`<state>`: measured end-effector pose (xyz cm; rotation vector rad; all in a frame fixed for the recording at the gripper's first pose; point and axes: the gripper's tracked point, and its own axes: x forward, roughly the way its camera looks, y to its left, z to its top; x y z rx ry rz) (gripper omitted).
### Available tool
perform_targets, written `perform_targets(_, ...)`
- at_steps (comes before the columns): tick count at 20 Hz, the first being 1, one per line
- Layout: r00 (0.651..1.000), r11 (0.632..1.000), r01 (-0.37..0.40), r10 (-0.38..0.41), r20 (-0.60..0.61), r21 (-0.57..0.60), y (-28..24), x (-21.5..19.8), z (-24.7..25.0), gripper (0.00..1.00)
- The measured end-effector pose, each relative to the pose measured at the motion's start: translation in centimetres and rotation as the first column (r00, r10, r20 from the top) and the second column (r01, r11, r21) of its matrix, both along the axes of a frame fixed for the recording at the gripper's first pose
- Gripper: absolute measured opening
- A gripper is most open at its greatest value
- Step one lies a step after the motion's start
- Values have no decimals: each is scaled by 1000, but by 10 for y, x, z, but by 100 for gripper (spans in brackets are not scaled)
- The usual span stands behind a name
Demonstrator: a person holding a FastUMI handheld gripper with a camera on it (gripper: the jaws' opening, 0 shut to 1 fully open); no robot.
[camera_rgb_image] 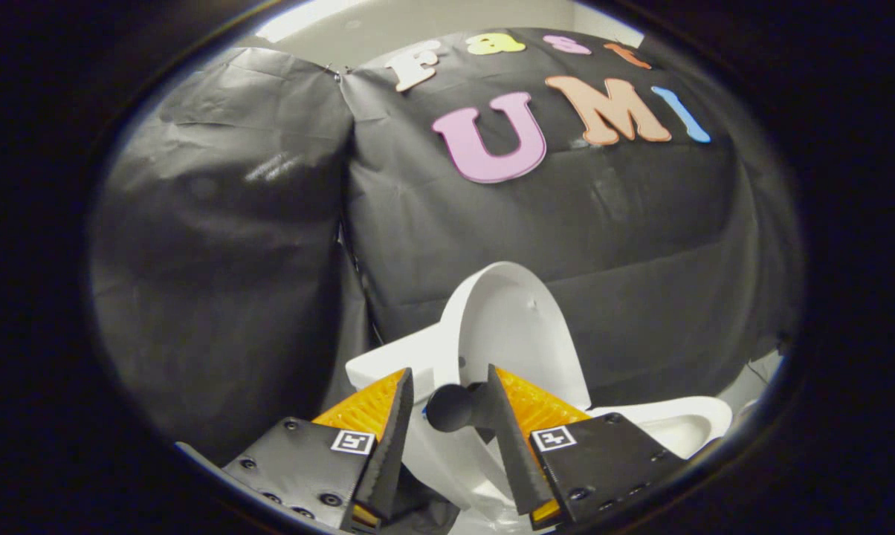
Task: Open the toilet lid.
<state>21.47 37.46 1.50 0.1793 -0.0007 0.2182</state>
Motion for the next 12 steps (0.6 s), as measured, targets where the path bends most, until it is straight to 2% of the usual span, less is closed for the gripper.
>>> perform_targets(2, 999, 999, 28, -28, 21, -23, -19, 0, 14, 62)
perform_targets(5, 998, 998, 53, -52, 26, -45, -50, -4, 25, 62)
perform_targets(12, 998, 991, 37, -43, -44, -129, -126, -33, 12, 62)
